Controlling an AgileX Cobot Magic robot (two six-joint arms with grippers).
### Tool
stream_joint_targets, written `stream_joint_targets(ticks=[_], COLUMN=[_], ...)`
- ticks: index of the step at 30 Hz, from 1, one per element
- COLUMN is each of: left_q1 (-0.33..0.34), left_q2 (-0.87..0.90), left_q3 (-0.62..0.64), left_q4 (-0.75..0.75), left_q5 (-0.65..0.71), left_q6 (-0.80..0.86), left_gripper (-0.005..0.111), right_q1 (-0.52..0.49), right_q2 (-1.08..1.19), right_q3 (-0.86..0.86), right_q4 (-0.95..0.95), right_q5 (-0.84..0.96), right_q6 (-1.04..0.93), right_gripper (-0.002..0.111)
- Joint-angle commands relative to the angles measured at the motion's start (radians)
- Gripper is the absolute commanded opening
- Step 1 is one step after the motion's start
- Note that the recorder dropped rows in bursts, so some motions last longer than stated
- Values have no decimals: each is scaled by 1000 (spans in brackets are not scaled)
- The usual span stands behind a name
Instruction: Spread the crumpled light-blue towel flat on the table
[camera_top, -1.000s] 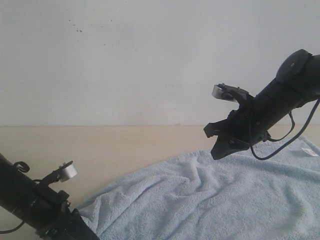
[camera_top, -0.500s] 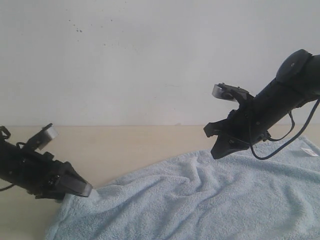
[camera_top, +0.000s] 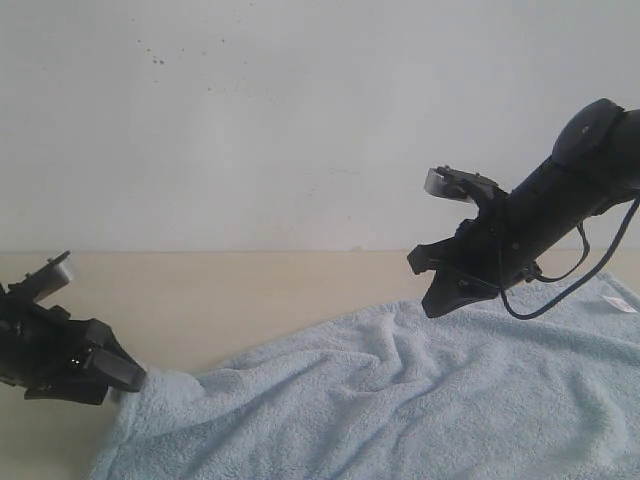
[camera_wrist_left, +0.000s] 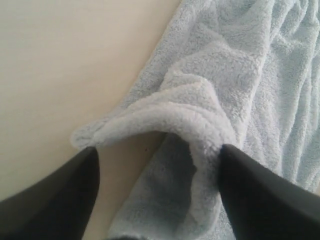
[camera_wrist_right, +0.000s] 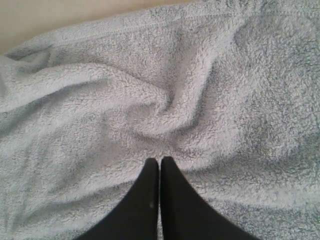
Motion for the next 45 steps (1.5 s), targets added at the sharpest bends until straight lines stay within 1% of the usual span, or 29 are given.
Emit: stream_joint_targets(ticks=[1, 3, 6, 14, 16, 17, 19, 21, 23, 24, 28, 30, 33, 37, 39, 41, 45], left_q1=[1, 1, 10, 50, 52, 52, 52, 52, 52, 52, 53, 53, 51, 49, 49, 49, 49], left_q2=[-5, -5, -5, -5, -1, 5, 15, 29, 45, 54, 85, 98, 108, 109, 109, 109, 109], left_q3=[-2, -2, -2, -2, -2, -2, -2, -2, -2, -2, -2, -2, -2, -2, -2, -2, -2], left_q4=[43, 99, 185, 169, 134, 93, -19, -141, -219, -247, -311, -351, -378, -403, -425, -447, -443], left_q5=[-21, -48, -133, -277, -316, -326, -311, -254, -208, -199, -194, -146, -63, -42, 5, 45, 108], left_q6=[7, 39, 51, 52, 95, 144, 277, 455, 615, 669, 713, 716, 767, 760, 760, 760, 754], left_gripper=[64, 64, 64, 64, 64, 64, 64, 64, 64, 64, 64, 64, 64, 64, 59, 49, 16], right_q1=[2, 2, 2, 2, 2, 2, 2, 2, 2, 2, 2, 2, 2, 2, 2, 2, 2], right_q2=[-13, -13, -13, -13, -13, -13, -13, -13, -13, -13, -13, -13, -13, -13, -13, -13, -13], right_q3=[2, 2, 2, 2, 2, 2, 2, 2, 2, 2, 2, 2, 2, 2, 2, 2, 2], right_q4=[-2, -2, -2, -2, -2, -2, -2, -2, -2, -2, -2, -2, -2, -2, -2, -2, -2], right_q5=[-4, -4, -9, -54, -54, -54, -54, -54, -54, -52, -50, -52, -50, -36, -34, -34, -22], right_q6=[-11, -11, -11, -11, -11, -11, -11, -11, -11, -11, -11, -11, -11, -11, -11, -11, -11], right_gripper=[0, 0, 0, 0, 0, 0, 0, 0, 0, 0, 0, 0, 0, 0, 0, 0, 0])
